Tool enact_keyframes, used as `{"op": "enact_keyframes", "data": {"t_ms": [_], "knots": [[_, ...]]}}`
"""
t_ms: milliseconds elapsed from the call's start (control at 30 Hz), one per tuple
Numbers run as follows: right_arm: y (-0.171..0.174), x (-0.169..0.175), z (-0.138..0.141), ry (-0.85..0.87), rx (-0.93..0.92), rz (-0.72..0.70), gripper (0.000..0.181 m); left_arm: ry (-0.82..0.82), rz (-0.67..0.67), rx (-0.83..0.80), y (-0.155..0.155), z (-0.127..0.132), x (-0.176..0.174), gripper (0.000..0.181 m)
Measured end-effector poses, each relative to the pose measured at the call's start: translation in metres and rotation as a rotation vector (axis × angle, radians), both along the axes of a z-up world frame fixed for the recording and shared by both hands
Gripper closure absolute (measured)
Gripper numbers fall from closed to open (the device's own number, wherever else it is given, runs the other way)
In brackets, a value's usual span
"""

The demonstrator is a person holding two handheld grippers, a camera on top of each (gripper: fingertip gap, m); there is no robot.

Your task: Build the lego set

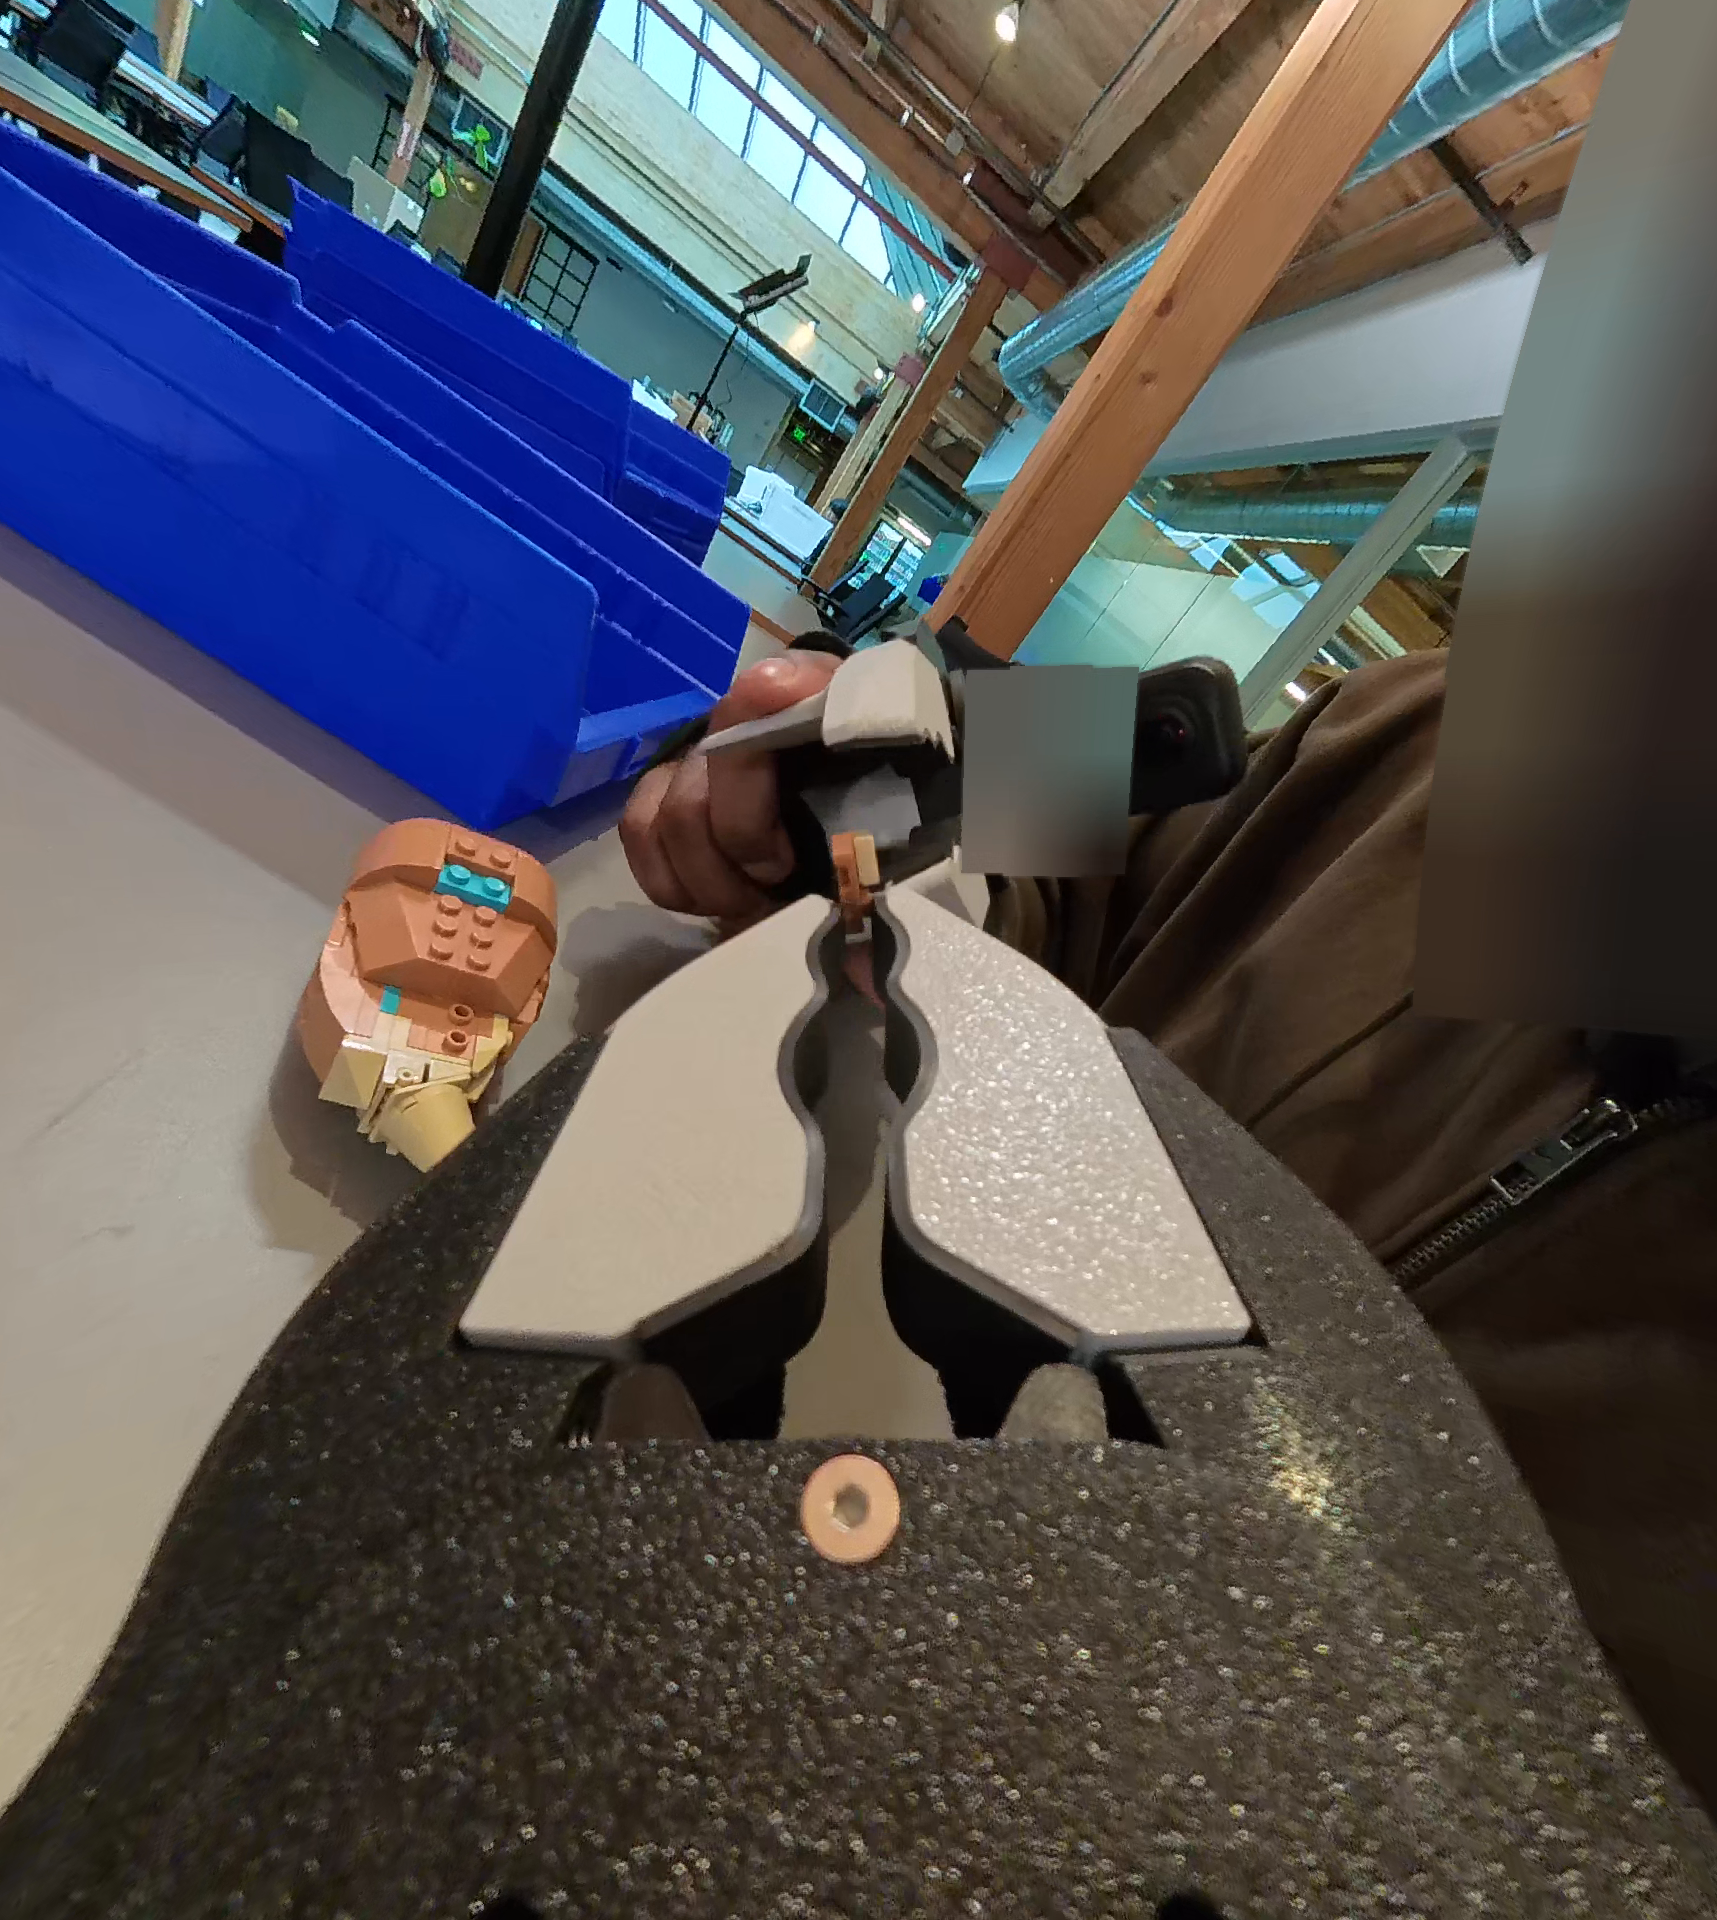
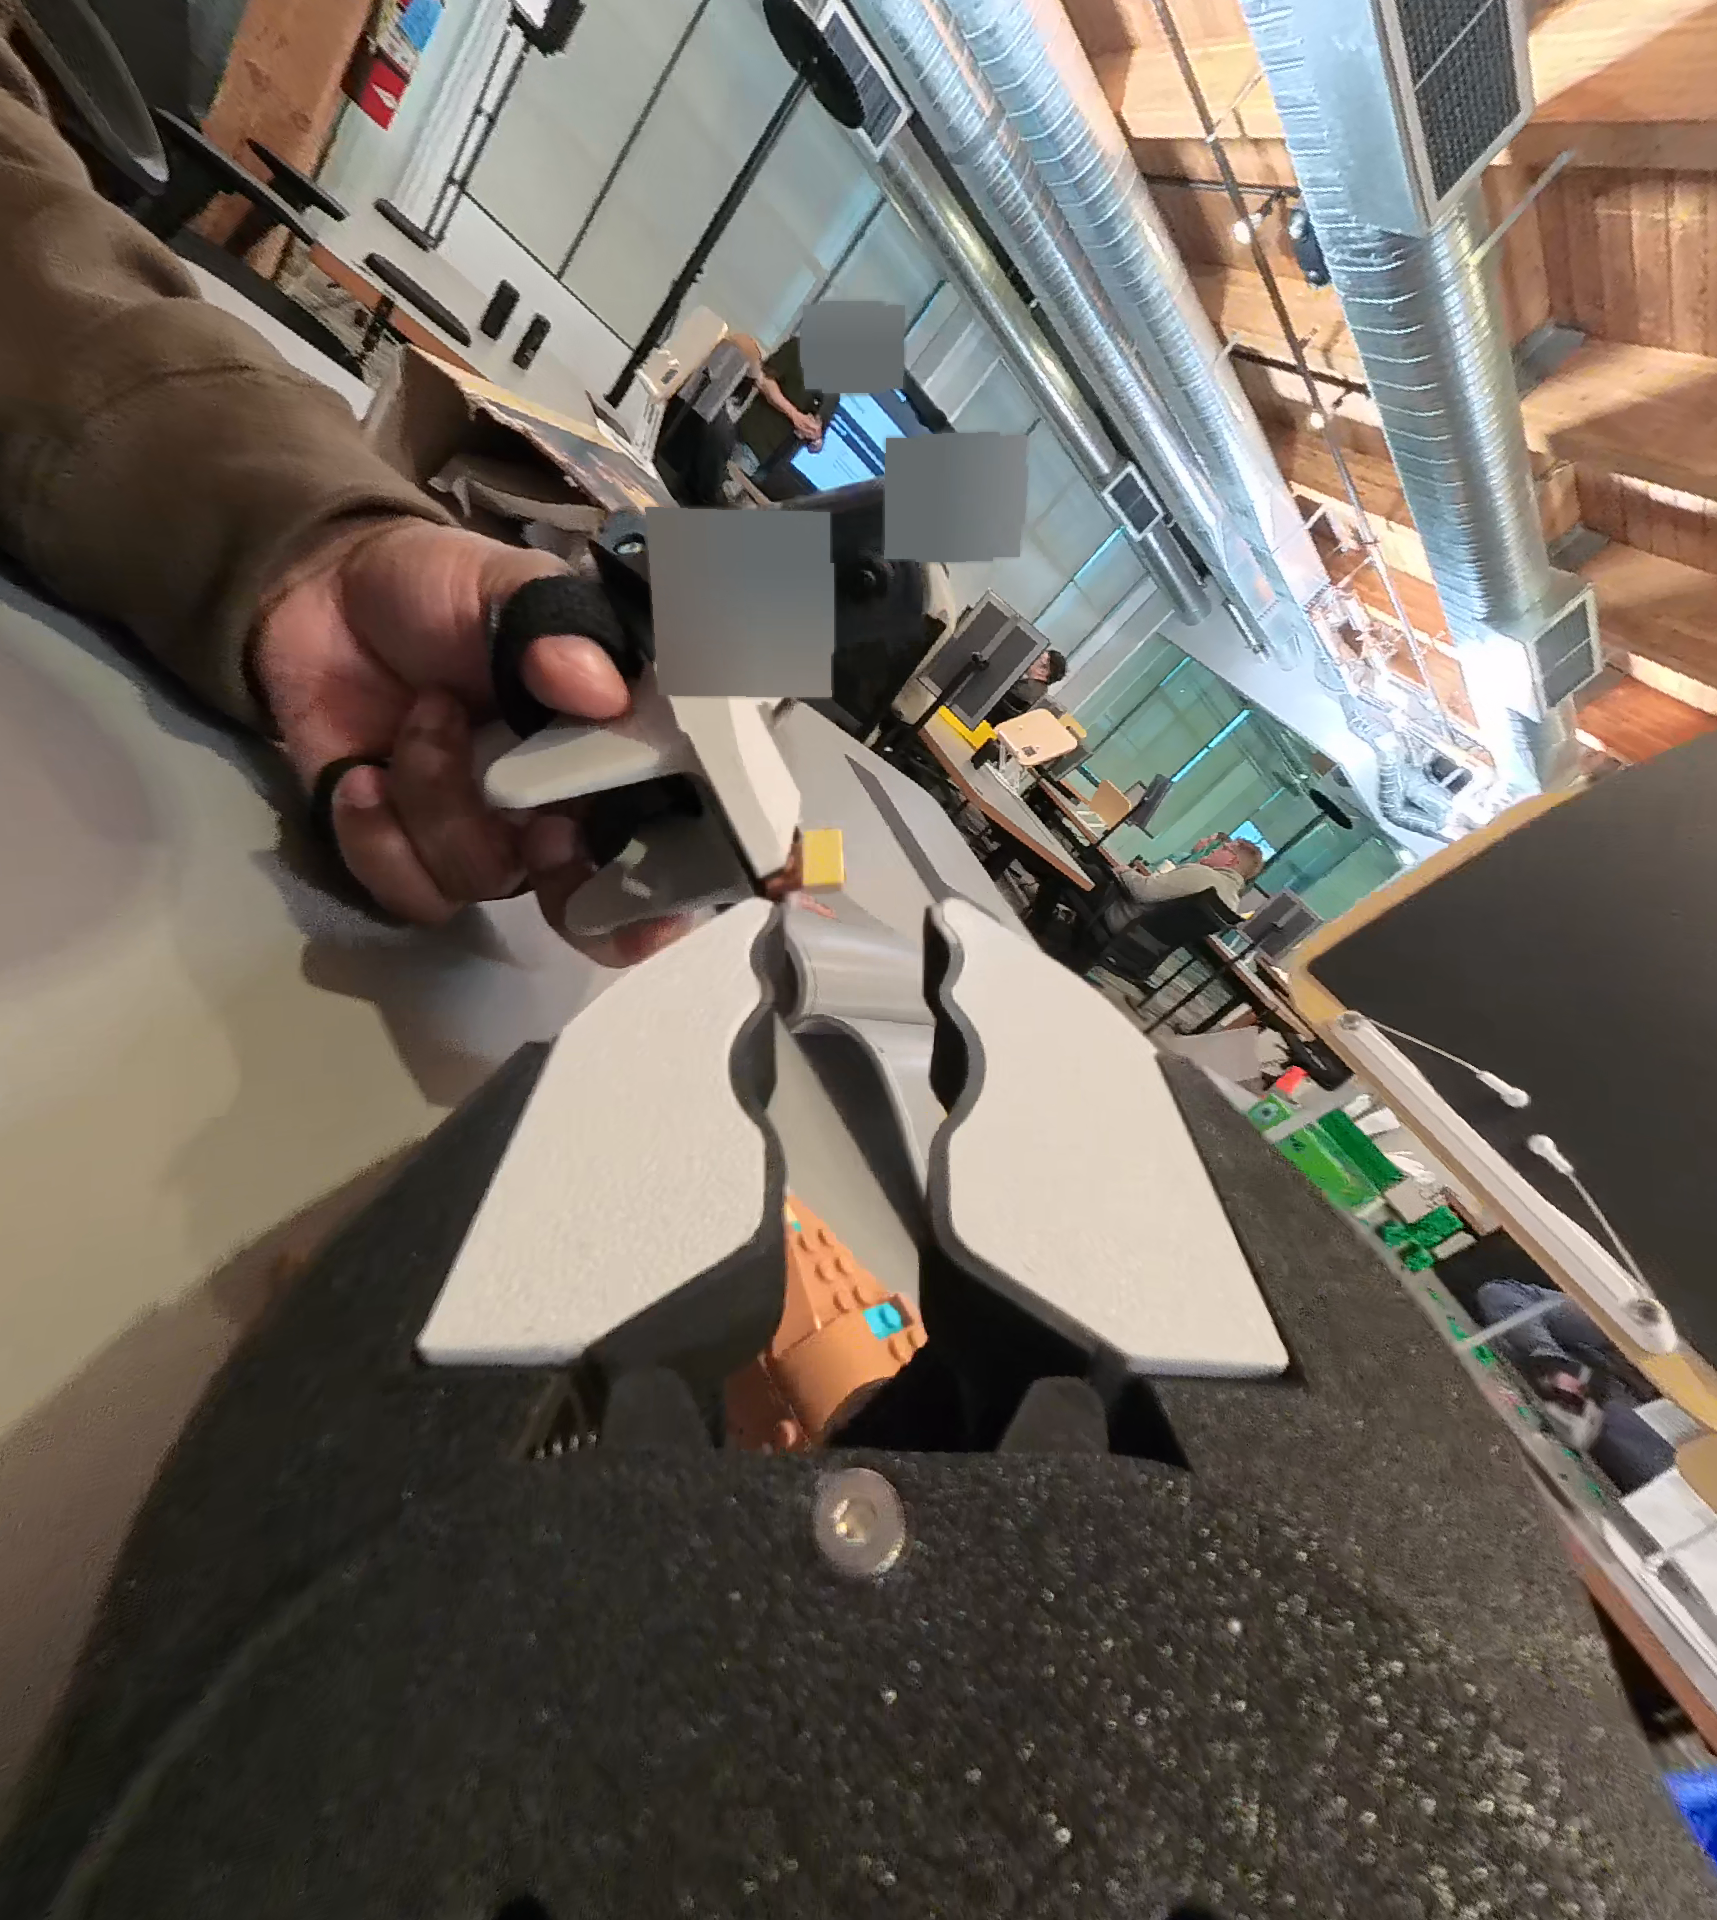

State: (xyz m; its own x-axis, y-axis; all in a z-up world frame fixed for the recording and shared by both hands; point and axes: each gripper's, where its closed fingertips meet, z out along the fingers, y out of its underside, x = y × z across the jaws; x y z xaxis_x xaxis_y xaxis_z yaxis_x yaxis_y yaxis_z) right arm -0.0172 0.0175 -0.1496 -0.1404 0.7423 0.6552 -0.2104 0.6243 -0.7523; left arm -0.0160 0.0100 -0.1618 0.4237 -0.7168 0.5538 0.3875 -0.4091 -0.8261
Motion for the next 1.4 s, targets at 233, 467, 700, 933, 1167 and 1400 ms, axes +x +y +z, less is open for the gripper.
{"op": "enact_keyframes", "data": {"t_ms": [233,467,700,933,1167,1400], "knots": [[-0.007,0.001,-0.009,-0.046,0.059,0.032,0.158,0.016,-0.052,-0.024,-0.004,-0.005,0.009,0.177],[-0.012,0.002,-0.013,-0.067,0.071,0.059,0.163,0.031,-0.082,-0.042,-0.007,-0.008,0.015,0.177],[-0.015,0.004,-0.016,-0.086,0.097,0.080,0.172,0.062,-0.101,-0.055,-0.009,-0.012,0.018,0.177],[-0.016,0.006,-0.020,-0.116,0.101,0.100,0.171,0.081,-0.116,-0.062,-0.011,-0.014,0.020,0.177],[-0.017,0.008,-0.021,-0.126,0.110,0.107,0.171,0.085,-0.129,-0.065,-0.013,-0.015,0.022,0.177],[-0.017,0.008,-0.021,-0.129,0.118,0.109,0.172,0.086,-0.136,-0.065,-0.013,-0.015,0.022,0.177]]}}
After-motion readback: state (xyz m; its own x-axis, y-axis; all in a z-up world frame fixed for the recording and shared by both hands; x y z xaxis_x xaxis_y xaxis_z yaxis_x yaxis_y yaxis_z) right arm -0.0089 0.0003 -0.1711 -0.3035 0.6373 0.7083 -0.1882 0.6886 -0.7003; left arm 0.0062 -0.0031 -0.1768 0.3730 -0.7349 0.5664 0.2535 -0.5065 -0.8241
